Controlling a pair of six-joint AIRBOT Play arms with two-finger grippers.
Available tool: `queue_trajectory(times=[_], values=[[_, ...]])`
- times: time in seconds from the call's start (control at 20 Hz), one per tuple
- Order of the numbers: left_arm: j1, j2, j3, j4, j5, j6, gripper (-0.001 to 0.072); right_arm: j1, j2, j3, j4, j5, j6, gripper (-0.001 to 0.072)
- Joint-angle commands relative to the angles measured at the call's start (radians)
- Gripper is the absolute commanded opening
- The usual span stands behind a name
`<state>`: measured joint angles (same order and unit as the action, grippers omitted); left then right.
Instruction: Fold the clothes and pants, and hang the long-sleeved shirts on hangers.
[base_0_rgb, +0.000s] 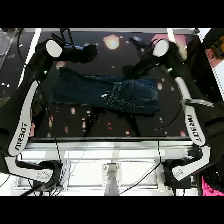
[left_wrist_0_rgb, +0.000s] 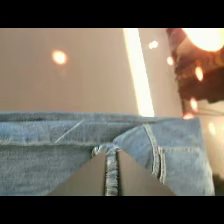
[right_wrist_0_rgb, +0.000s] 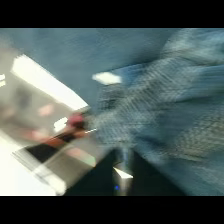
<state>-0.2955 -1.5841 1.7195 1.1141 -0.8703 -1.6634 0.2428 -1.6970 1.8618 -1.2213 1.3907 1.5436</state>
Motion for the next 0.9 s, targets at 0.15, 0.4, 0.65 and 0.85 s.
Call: queue_trajectory(times=[0.15,0.4,0.65,0.85], values=[[0.009,0.007,0.000,0.024,-0.182,0.121,0.0045,-0.400,0.134,-0.266,0.133,0.028,-0.135,0.0023],[0.003,0.002,0.000,0.023,-0.194,0.165,0.0277,-0.599,0.207,-0.833,0.481,-0.134,-0.314,0.0211],[0.003,0.000,0.000,0.023,-0.238,0.166,0.0299,-0.574,0.142,-0.967,0.417,-0.306,-0.209,0.0680],[0.003,-0.006,0.000,0.023,-0.243,0.172,0.0298,-0.512,0.071,-0.956,0.513,-0.353,-0.242,0.0400]])
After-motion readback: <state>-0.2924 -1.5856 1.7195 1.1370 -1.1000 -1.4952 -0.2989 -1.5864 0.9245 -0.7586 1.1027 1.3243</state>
